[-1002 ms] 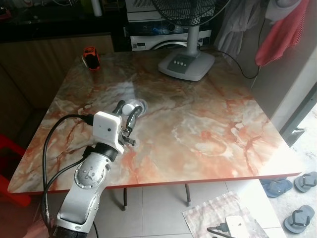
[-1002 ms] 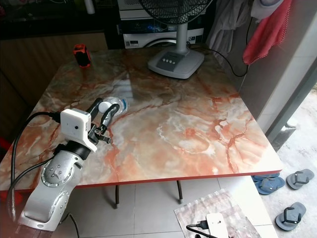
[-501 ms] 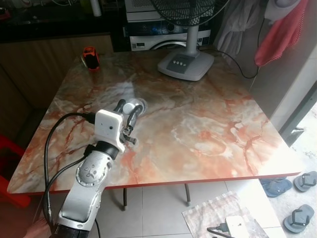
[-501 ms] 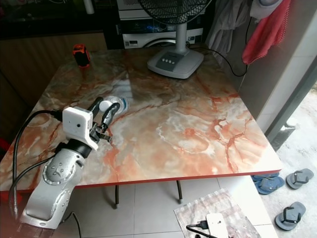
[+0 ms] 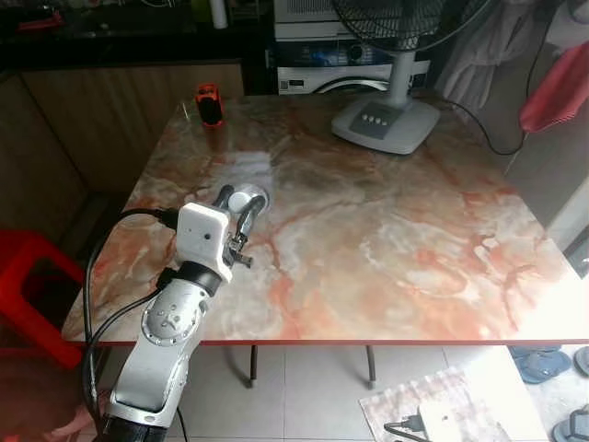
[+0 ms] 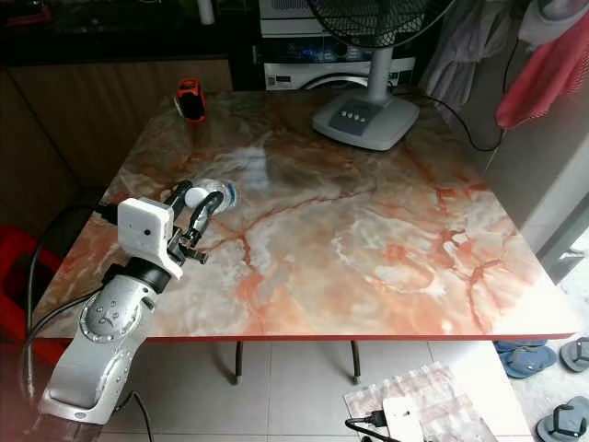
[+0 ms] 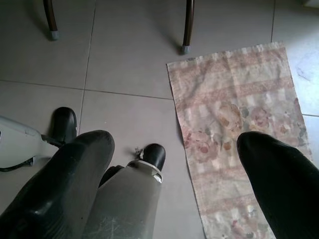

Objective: Restocking fridge

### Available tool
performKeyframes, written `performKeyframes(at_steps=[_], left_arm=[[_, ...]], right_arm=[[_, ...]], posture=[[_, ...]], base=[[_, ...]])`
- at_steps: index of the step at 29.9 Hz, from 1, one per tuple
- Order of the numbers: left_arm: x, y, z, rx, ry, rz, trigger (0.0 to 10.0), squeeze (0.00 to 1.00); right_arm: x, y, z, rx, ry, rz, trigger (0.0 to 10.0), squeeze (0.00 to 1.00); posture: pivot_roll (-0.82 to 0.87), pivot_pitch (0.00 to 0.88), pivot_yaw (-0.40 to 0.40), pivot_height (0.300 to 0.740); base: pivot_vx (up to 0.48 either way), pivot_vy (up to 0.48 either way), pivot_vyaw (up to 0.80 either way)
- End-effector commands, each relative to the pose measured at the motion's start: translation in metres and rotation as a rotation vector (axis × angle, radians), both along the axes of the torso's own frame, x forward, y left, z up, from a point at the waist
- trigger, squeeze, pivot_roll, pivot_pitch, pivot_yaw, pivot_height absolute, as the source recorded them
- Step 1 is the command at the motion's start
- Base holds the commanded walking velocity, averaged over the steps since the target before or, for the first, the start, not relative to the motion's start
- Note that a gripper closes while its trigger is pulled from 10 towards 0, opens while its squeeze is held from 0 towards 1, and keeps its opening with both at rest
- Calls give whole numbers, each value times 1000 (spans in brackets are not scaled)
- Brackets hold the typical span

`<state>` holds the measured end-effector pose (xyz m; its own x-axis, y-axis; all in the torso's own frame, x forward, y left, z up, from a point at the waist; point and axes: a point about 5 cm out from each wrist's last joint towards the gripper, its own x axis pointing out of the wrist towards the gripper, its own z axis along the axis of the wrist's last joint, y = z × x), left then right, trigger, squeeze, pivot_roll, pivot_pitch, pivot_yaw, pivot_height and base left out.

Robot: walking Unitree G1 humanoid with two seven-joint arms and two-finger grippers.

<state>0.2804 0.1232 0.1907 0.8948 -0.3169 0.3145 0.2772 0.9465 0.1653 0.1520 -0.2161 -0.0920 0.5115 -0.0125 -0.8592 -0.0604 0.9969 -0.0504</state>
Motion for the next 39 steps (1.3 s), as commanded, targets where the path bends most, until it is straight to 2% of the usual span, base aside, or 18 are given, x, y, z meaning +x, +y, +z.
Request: performKeyframes(at_steps=[1,39], left_arm=[[0,2,6,15,-24,14,10000,0],[3,3,6,21,-25,40,10000,0]], right_arm=[[-1,0,-1,6,0,-22,10000,0],[-1,-2,0,-1,3,-8,10000,0]], posture=[[12,23,42,740],[9,29,32,740]], base=[[0,304,0],[0,306,0]])
